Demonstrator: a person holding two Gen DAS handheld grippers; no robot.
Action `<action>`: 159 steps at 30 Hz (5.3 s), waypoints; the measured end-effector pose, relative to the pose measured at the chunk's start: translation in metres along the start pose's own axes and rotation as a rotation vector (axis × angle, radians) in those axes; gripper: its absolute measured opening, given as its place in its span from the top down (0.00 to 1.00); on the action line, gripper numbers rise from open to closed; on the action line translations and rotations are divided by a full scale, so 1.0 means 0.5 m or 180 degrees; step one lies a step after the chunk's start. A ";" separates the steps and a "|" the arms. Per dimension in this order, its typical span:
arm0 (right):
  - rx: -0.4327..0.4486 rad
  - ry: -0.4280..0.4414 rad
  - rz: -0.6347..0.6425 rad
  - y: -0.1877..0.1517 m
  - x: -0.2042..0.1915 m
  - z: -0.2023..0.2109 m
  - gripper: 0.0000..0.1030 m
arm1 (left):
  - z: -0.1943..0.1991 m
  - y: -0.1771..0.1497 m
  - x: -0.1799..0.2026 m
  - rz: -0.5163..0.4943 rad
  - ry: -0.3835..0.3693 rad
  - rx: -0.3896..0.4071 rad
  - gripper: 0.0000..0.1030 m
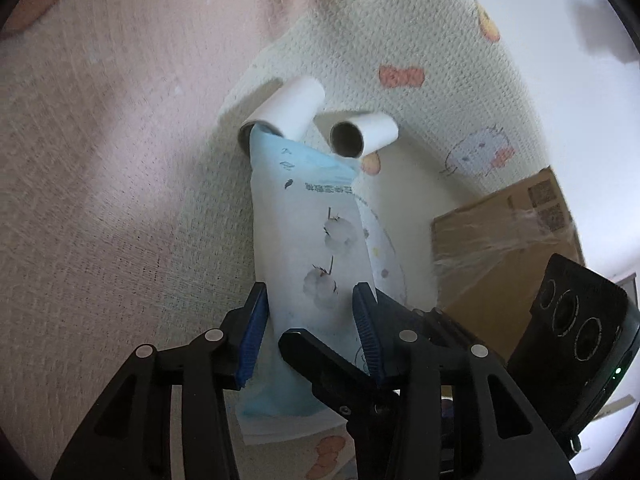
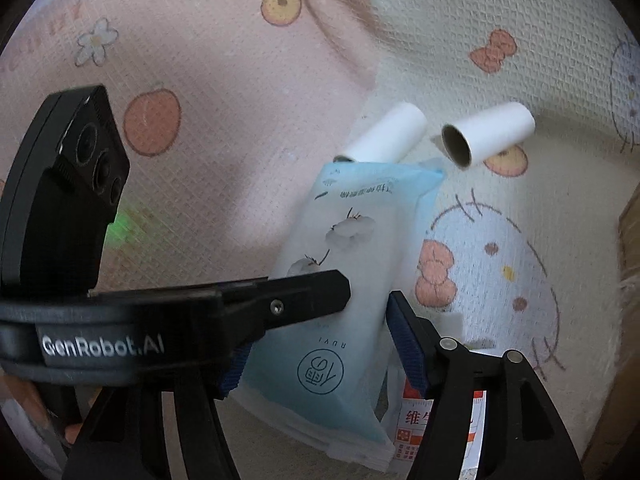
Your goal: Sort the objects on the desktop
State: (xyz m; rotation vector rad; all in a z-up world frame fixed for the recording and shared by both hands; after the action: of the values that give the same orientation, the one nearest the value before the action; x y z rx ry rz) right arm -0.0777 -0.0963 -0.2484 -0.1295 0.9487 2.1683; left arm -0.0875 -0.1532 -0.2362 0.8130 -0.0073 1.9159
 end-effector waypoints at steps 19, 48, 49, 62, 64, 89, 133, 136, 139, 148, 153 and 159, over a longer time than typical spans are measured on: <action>-0.0062 -0.0063 0.1033 0.003 -0.067 0.002 0.39 | 0.080 -0.010 -0.039 0.0280 0.0474 0.0502 0.53; 0.0246 -0.0449 0.0119 0.056 0.057 0.027 0.39 | 0.001 0.208 0.007 -0.0612 0.0663 0.0301 0.52; 0.0233 -0.0459 0.0098 0.065 0.064 0.020 0.39 | -0.012 0.222 0.005 -0.0591 0.0666 0.0243 0.52; -0.0007 -0.0316 -0.0323 0.143 0.128 -0.093 0.39 | -0.101 0.272 -0.020 -0.0467 0.0783 -0.0221 0.52; -0.0043 -0.0256 -0.0324 0.146 0.124 -0.101 0.39 | -0.103 0.268 -0.017 -0.0536 0.0797 -0.0262 0.52; 0.0130 -0.0053 -0.0439 0.185 0.160 -0.110 0.39 | -0.183 0.251 0.012 -0.0101 0.0160 -0.0726 0.57; 0.0783 -0.0203 0.0141 0.205 0.028 0.151 0.61 | 0.093 0.162 0.267 -0.1030 0.0223 0.0782 0.57; 0.0899 -0.0240 0.0161 0.228 0.027 0.198 0.61 | 0.124 0.161 0.308 -0.1136 0.0159 0.0860 0.57; 0.0995 -0.0270 0.0157 0.240 0.027 0.228 0.61 | 0.150 0.157 0.342 -0.1233 0.0127 0.0929 0.57; 0.1230 -0.0493 0.0342 0.240 -0.007 0.341 0.61 | 0.234 0.122 0.436 -0.1462 0.0014 0.1130 0.57; 0.1368 -0.0544 0.0338 0.236 -0.008 0.404 0.62 | 0.258 0.100 0.493 -0.1582 -0.0060 0.1203 0.57; 0.1438 -0.0605 0.0252 0.223 0.017 0.469 0.62 | 0.249 0.070 0.553 -0.1746 -0.0073 0.1215 0.57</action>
State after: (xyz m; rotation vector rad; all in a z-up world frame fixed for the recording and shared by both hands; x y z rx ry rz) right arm -0.1140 0.0159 -0.0167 0.3306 1.3180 1.9383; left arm -0.1218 0.0082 0.0207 0.9691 0.5291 1.4000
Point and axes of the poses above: each gripper's, at about its wrist camera, not at the fingertips, and z roughly against the way its jaws point, x to its right, y to its top, the point moved 8 cm from there along -z, roughly the way its jaws point, and after that the axes turned 2 degrees about y, right-handed, at the moved point
